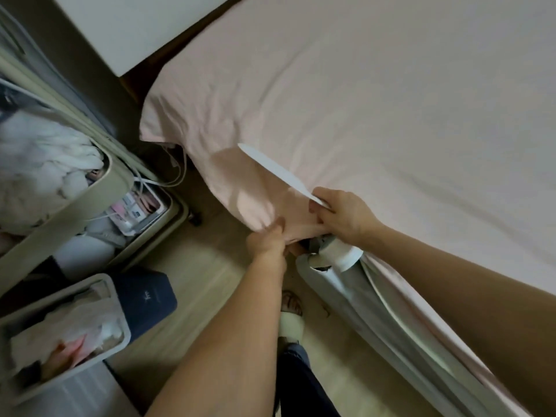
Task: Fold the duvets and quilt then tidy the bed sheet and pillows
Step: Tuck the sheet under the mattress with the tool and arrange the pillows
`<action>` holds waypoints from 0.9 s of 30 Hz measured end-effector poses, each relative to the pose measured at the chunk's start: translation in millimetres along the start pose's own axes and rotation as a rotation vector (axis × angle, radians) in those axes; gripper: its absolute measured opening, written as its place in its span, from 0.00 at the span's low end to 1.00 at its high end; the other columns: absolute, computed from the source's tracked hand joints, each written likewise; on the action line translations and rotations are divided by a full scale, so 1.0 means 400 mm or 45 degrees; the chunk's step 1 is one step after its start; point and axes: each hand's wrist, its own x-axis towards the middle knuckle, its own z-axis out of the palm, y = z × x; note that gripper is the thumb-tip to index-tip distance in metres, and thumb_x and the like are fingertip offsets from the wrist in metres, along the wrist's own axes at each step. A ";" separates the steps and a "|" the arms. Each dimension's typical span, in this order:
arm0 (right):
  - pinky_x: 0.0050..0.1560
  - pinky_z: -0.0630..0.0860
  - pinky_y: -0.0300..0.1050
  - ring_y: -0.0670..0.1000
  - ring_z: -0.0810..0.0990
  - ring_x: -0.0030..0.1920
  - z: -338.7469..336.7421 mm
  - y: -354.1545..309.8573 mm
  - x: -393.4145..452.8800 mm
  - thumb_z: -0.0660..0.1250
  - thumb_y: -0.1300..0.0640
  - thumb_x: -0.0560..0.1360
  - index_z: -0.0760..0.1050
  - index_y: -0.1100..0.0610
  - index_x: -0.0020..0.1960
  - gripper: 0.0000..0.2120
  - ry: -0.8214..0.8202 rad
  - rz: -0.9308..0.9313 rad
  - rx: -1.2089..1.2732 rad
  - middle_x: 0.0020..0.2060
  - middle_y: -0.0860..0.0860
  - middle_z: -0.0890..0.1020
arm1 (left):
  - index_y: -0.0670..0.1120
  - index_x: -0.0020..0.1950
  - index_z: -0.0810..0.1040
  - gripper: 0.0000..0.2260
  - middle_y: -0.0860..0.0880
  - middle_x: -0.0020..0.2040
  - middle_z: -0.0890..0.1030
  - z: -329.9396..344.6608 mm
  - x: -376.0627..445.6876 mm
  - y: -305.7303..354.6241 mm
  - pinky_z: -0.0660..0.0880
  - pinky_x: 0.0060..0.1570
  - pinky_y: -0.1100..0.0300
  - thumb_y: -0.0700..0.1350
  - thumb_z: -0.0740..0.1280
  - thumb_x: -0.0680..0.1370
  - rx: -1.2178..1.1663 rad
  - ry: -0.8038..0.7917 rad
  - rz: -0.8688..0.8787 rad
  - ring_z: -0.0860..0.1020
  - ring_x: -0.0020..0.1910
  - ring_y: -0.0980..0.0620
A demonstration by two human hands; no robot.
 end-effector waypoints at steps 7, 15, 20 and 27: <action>0.48 0.72 0.50 0.57 0.77 0.47 -0.002 0.069 -0.044 0.57 0.57 0.79 0.76 0.57 0.47 0.10 0.025 0.231 0.000 0.44 0.55 0.81 | 0.39 0.69 0.70 0.16 0.43 0.66 0.74 -0.001 0.043 0.041 0.73 0.47 0.66 0.39 0.61 0.81 0.385 0.107 0.019 0.73 0.65 0.45; 0.51 0.73 0.47 0.55 0.78 0.49 -0.026 0.059 -0.063 0.55 0.62 0.79 0.76 0.56 0.52 0.11 0.131 0.258 0.140 0.48 0.53 0.81 | 0.38 0.70 0.59 0.29 0.37 0.69 0.66 0.025 -0.010 0.063 0.71 0.59 0.51 0.43 0.69 0.76 0.749 0.346 0.216 0.70 0.64 0.38; 0.32 0.68 0.35 0.46 0.75 0.33 -0.106 0.072 -0.175 0.57 0.62 0.77 0.75 0.53 0.47 0.09 0.396 0.300 0.362 0.36 0.49 0.82 | 0.44 0.64 0.72 0.15 0.46 0.62 0.73 0.022 -0.142 0.021 0.69 0.55 0.62 0.45 0.66 0.78 1.079 0.079 1.339 0.73 0.59 0.48; 0.38 0.66 0.41 0.54 0.79 0.43 -0.035 0.132 -0.261 0.68 0.56 0.71 0.76 0.55 0.42 0.02 0.118 0.299 0.173 0.38 0.52 0.80 | 0.44 0.57 0.80 0.18 0.52 0.50 0.75 0.072 -0.193 -0.010 0.64 0.47 0.72 0.29 0.57 0.75 1.572 -0.648 1.254 0.75 0.52 0.52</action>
